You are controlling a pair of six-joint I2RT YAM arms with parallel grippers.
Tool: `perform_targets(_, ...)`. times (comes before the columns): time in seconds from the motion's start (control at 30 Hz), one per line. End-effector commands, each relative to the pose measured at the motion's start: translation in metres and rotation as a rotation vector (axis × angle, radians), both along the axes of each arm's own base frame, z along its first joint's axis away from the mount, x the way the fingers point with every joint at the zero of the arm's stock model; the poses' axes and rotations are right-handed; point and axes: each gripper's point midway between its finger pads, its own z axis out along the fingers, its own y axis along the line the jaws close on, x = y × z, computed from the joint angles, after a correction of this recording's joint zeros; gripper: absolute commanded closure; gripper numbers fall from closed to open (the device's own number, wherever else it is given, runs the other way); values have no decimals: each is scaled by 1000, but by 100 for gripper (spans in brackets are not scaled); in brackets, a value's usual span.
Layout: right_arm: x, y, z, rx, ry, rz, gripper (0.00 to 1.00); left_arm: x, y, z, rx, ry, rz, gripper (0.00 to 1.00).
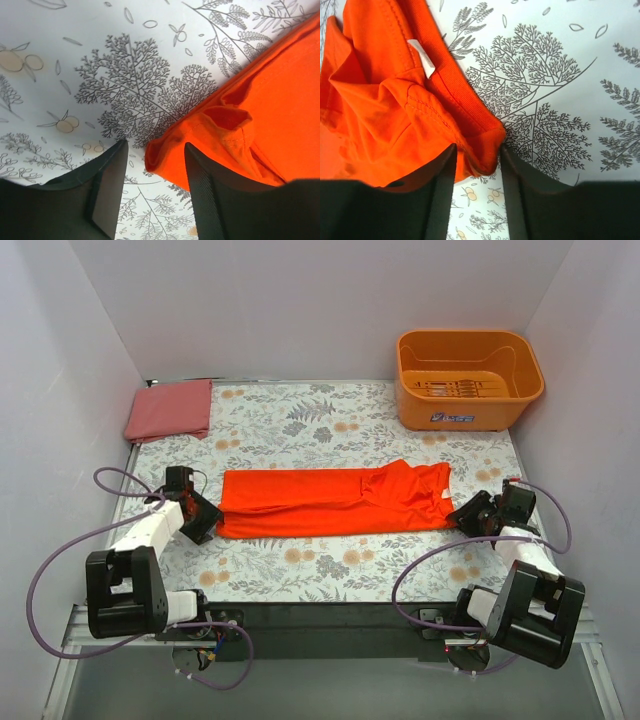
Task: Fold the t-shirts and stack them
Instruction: Fold the tshirt
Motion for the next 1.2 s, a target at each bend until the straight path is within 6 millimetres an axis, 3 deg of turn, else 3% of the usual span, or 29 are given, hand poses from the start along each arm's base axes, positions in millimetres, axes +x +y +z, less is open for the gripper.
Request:
perform_targets(0.0, 3, -2, 19, -38, -36, 61, 51, -2, 7, 17, 34, -11, 10, 51)
perform_targets(0.03, 7, -2, 27, -45, -61, 72, 47, 1, 9, 22, 44, -27, 12, 45)
perform_targets(0.1, 9, -1, 34, -61, -83, 83, 38, 5, 13, 35, 70, -61, 5, 43)
perform_targets(0.27, 18, -1, 58, -136, -120, 106, 34, 13, 19, 70, 124, -138, -12, 43)
perform_targets(0.4, 28, 13, 82, -184, -191, 164, 36, 15, -7, 90, 48, -220, -60, 56)
perform_targets(0.5, 36, 24, 105, -259, -259, 213, 36, 13, -28, 83, 1, -225, -103, 70)
perform_targets(0.6, 44, 40, 127, -315, -333, 289, 37, 21, -48, 80, -29, -255, -130, 72)
perform_targets(0.67, 47, 61, 135, -314, -366, 370, 37, 29, -62, 76, -54, -263, -137, 73)
perform_targets(0.93, 43, 114, 128, -264, -411, 595, 37, 38, -76, 45, -51, -180, -145, 70)
perform_targets(1.17, 43, 131, 115, -258, -402, 668, 37, 54, -78, 32, -44, -168, -130, 67)
